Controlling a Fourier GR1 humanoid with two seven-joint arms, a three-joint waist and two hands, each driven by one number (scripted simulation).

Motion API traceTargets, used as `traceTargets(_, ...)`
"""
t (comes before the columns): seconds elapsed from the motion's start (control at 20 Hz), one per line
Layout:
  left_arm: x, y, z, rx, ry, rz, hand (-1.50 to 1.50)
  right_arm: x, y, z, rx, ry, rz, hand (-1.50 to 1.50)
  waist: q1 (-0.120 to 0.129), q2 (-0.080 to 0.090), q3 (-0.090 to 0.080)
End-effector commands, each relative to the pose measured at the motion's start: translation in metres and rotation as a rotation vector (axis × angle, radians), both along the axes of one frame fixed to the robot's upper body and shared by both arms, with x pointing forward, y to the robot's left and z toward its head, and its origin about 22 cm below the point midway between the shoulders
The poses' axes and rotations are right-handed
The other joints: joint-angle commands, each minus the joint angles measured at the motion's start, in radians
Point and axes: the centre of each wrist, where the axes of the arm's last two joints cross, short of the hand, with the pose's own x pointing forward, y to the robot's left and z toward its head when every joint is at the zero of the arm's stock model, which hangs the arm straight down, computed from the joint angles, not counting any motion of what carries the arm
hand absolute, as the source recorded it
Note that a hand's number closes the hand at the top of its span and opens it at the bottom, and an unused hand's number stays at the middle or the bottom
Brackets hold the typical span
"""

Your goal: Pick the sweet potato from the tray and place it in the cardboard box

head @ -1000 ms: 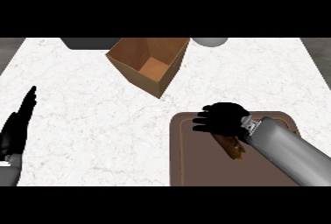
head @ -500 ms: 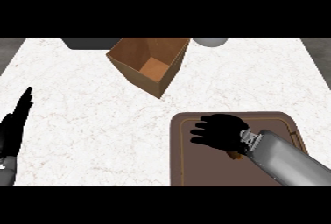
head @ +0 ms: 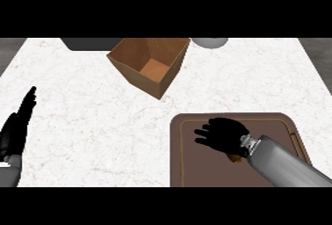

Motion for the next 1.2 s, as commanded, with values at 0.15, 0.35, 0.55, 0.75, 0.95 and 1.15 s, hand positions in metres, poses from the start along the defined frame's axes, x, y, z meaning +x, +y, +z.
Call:
traceTargets(0.15,0.015,-0.008,0.016,-0.003,-0.017,-0.001,0.0,0.01,-0.011,-0.018,0.104,-0.094,0.087,1.5,0.003,0.014,0.006)
traceTargets(0.35,0.002,0.0,0.007,-0.015,0.003,-0.008,0.0,0.022,0.004,-0.021,0.164,-0.16,0.122,1.5,0.008,0.013,0.006)
traceTargets(0.55,0.012,0.001,0.014,0.004,-0.018,-0.004,0.0,0.042,-0.032,-0.009,0.339,-0.215,-0.142,1.5,-0.002,0.02,0.008)
traceTargets(0.75,-0.002,0.001,-0.001,-0.013,-0.002,0.013,0.0,0.068,-0.091,0.009,0.641,-0.244,-0.614,1.5,-0.018,0.028,0.012)
traceTargets(0.95,0.004,-0.007,0.005,-0.013,-0.011,-0.018,0.0,0.091,-0.108,0.026,0.755,-0.437,-0.767,1.5,0.018,0.024,0.008)
traceTargets(1.15,-0.008,-0.006,0.006,0.008,-0.017,-0.023,0.0,0.108,-0.122,0.057,0.886,-0.54,-0.747,1.5,0.022,0.014,0.007)
